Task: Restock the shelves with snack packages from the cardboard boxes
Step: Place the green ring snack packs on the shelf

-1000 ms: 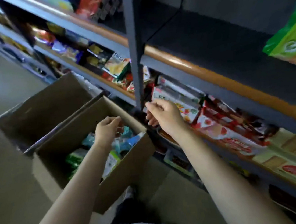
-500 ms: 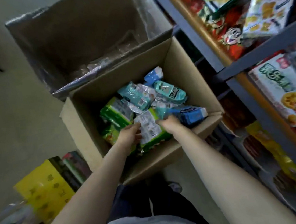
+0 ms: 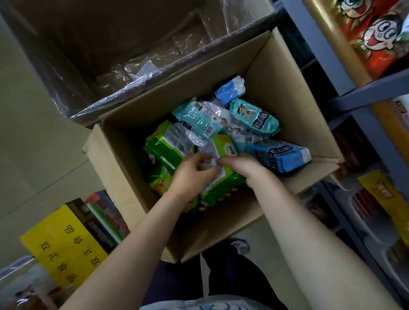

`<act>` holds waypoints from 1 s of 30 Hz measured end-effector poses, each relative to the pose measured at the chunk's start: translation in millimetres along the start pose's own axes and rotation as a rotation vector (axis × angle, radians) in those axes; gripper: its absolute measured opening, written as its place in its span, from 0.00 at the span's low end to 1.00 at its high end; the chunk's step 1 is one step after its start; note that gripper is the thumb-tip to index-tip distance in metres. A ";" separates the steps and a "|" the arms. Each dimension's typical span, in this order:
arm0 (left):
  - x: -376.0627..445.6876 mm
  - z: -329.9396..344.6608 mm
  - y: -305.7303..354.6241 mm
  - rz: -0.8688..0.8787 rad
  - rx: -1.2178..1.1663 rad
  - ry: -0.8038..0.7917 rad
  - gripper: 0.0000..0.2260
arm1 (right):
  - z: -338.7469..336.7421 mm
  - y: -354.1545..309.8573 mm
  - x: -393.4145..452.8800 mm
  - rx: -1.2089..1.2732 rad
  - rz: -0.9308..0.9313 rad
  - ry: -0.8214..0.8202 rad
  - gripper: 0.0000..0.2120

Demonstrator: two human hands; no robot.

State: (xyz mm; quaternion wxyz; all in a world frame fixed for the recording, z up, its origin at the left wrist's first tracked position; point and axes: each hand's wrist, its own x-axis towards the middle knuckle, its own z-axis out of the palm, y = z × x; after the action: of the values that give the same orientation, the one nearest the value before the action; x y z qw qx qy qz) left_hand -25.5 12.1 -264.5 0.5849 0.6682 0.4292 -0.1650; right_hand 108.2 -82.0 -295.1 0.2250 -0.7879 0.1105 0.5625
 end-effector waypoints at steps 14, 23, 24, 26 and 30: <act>-63.7 32.8 100.1 0.598 0.377 0.472 0.31 | -107.8 13.8 -136.4 0.596 -0.441 0.090 0.13; -195.3 81.2 210.5 0.403 -0.825 -0.066 0.12 | -207.8 96.5 -278.8 0.585 -0.915 0.257 0.20; -208.4 92.8 219.8 0.418 -0.823 -0.098 0.16 | -216.9 111.4 -293.3 0.586 -0.933 0.213 0.18; -234.6 117.2 237.7 0.455 -0.833 -0.167 0.24 | -235.9 142.7 -321.8 0.615 -0.977 0.176 0.19; -284.8 171.9 267.5 0.575 -0.738 -0.281 0.22 | -274.7 204.2 -374.2 0.670 -1.076 0.294 0.15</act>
State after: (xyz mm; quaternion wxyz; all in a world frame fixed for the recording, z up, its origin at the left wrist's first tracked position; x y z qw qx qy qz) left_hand 63.6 -240.9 67.5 0.8570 0.4789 0.1739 0.0776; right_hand 122.4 -421.7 81.2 0.6912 -0.6893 -0.1004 0.1924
